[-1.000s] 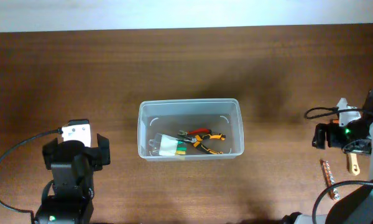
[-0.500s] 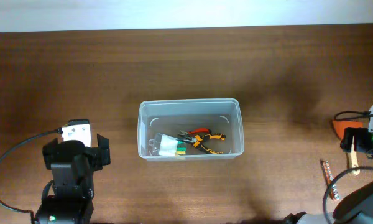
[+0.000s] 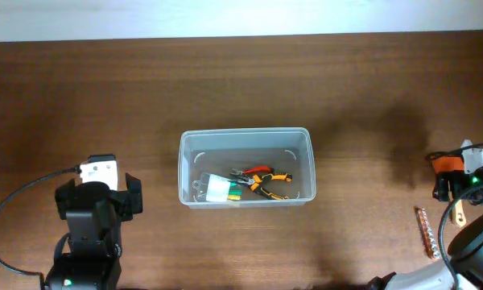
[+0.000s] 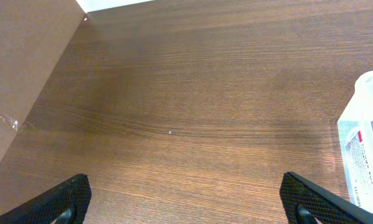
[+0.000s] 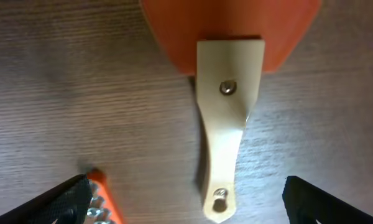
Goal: Pack container
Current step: 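Lower the right gripper and close it on the scraper's wooden handle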
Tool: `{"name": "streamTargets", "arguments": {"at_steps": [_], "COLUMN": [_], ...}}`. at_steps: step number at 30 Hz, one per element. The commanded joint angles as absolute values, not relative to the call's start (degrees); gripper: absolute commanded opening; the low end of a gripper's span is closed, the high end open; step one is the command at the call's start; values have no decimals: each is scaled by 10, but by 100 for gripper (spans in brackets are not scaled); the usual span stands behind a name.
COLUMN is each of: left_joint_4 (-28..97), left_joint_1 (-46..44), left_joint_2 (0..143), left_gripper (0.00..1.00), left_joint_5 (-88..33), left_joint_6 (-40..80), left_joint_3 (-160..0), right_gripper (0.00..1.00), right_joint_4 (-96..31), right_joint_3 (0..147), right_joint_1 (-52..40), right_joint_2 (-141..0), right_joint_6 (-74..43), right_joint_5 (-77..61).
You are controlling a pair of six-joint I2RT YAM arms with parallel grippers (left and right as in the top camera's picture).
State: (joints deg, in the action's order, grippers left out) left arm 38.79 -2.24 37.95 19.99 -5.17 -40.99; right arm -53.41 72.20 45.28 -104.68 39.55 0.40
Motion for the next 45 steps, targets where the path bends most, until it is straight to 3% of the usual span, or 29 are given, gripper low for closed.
{"name": "streamTargets", "arguments": {"at_steps": [1,41,45], "left_joint_4": [387,387,387], "left_joint_1": [-25,-25,-25], "left_joint_2": [379,379,379], "left_gripper": [99,99,99], "left_joint_5": [204,204,204], "left_joint_6": [-61,-61,-61], "left_joint_3": [-422,-422,-422], "right_gripper": [99,99,93], "right_joint_4": [-524,-486,-486], "right_joint_3": [730,729,729], "right_joint_1": [451,461,471], "right_joint_2": [-1063,-1140,-1140], "right_joint_6": [422,428,426], "right_joint_5": [39,22,22]}}
